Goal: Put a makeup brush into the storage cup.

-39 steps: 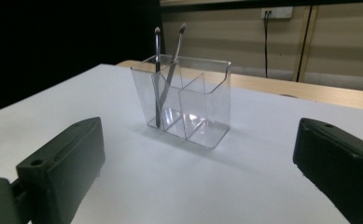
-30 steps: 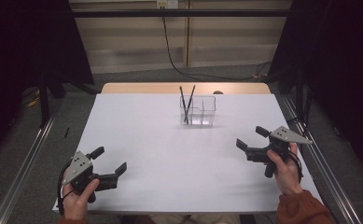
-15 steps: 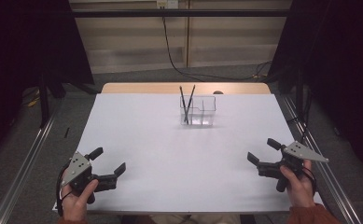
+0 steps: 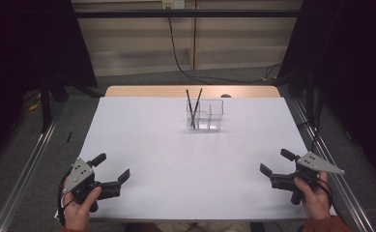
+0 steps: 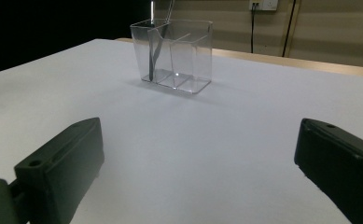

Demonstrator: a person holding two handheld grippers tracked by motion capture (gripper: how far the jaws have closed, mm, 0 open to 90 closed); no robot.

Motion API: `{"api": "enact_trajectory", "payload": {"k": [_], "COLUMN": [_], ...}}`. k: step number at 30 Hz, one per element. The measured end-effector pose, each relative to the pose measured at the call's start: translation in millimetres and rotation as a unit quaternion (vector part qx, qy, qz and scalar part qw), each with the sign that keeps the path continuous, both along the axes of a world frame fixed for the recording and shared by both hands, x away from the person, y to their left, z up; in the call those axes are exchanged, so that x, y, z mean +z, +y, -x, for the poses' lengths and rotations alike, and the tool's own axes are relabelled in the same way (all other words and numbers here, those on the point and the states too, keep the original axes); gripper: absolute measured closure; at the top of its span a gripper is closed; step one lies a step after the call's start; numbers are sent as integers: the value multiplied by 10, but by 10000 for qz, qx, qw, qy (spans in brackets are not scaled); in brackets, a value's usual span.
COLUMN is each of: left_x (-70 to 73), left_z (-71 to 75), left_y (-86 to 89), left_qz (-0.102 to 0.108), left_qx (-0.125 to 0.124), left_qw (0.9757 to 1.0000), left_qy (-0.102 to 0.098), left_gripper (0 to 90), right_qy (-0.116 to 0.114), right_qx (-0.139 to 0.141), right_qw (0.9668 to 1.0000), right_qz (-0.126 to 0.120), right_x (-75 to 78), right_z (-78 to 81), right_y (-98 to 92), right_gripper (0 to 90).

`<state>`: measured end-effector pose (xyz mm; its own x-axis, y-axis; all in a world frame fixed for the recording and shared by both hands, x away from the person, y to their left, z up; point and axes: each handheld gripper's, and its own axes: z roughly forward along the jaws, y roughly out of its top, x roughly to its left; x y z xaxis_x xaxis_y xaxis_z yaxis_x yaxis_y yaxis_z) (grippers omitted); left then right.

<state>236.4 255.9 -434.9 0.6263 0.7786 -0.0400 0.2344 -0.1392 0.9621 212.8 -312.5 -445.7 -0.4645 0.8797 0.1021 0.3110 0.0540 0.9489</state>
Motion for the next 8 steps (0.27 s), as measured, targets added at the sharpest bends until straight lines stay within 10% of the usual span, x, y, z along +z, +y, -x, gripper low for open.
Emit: {"api": "enact_trajectory", "payload": {"k": [8], "left_x": [-4], "left_z": [-19], "left_y": [-12], "left_qz": [-17], "left_qx": [3], "left_qw": [10000], "left_qy": [29], "left_gripper": [22], "right_qy": [-30], "right_qx": [-5], "right_qw": [9999], "right_qz": [-120], "right_x": [15], "right_z": [0], "right_y": [-12], "right_gripper": [7]}}
